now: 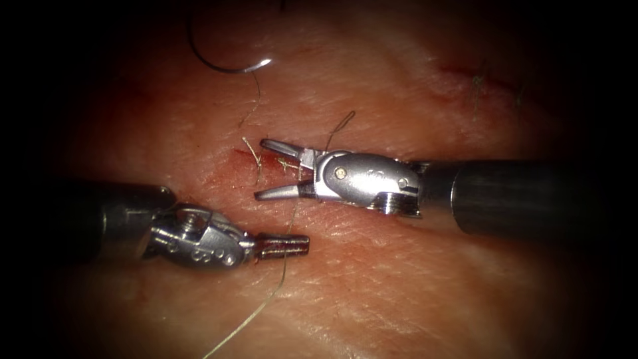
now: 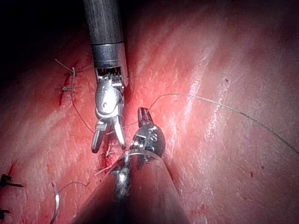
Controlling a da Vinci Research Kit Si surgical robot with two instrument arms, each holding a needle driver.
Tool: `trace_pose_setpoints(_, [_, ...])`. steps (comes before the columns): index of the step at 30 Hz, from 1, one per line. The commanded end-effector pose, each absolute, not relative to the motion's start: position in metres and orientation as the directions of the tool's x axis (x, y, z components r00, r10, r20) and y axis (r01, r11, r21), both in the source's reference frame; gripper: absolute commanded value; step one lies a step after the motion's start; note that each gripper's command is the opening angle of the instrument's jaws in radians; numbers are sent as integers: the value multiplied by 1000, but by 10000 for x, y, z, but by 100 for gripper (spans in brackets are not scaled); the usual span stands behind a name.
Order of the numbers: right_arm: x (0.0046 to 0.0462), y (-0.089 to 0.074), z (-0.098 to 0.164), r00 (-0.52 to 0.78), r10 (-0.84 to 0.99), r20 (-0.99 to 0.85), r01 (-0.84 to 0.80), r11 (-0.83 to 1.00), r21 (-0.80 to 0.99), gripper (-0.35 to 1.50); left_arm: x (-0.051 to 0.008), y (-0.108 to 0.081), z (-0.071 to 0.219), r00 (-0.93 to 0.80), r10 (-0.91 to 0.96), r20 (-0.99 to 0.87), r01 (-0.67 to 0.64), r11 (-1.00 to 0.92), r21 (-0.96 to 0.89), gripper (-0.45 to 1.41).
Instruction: Wound Closure
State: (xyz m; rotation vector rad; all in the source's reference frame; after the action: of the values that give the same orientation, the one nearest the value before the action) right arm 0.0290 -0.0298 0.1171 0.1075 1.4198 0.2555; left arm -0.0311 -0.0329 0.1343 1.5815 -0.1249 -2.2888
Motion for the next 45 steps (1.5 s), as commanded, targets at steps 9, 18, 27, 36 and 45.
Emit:
trace_pose_setpoints(9, [292, -310, 1183, 174, 227, -958, -84, 973, 216, 69, -317, -324, 1307, -313, -322, -894, 233, -938, 256, -45])
trace_pose_setpoints(18, [295, -329, 1184, 198, 210, -958, -19, 977, 210, 69, -313, -277, 1300, -307, -309, -900, 218, -943, 250, -45])
trace_pose_setpoints(27, [293, -338, 1176, 178, 191, -965, 33, 979, 200, 69, -304, -235, 1345, -300, -318, -899, 209, -942, 263, -45])
trace_pose_setpoints(36, [280, -346, 1168, 141, 186, -972, 69, 978, 197, 59, -294, -218, 1403, -309, -293, -905, 201, -950, 239, -45])
trace_pose_setpoints(45, [275, -349, 1165, 77, 190, -979, 89, 976, 196, 57, -301, -223, 1429, -290, -281, -915, 201, -952, 229, -45])
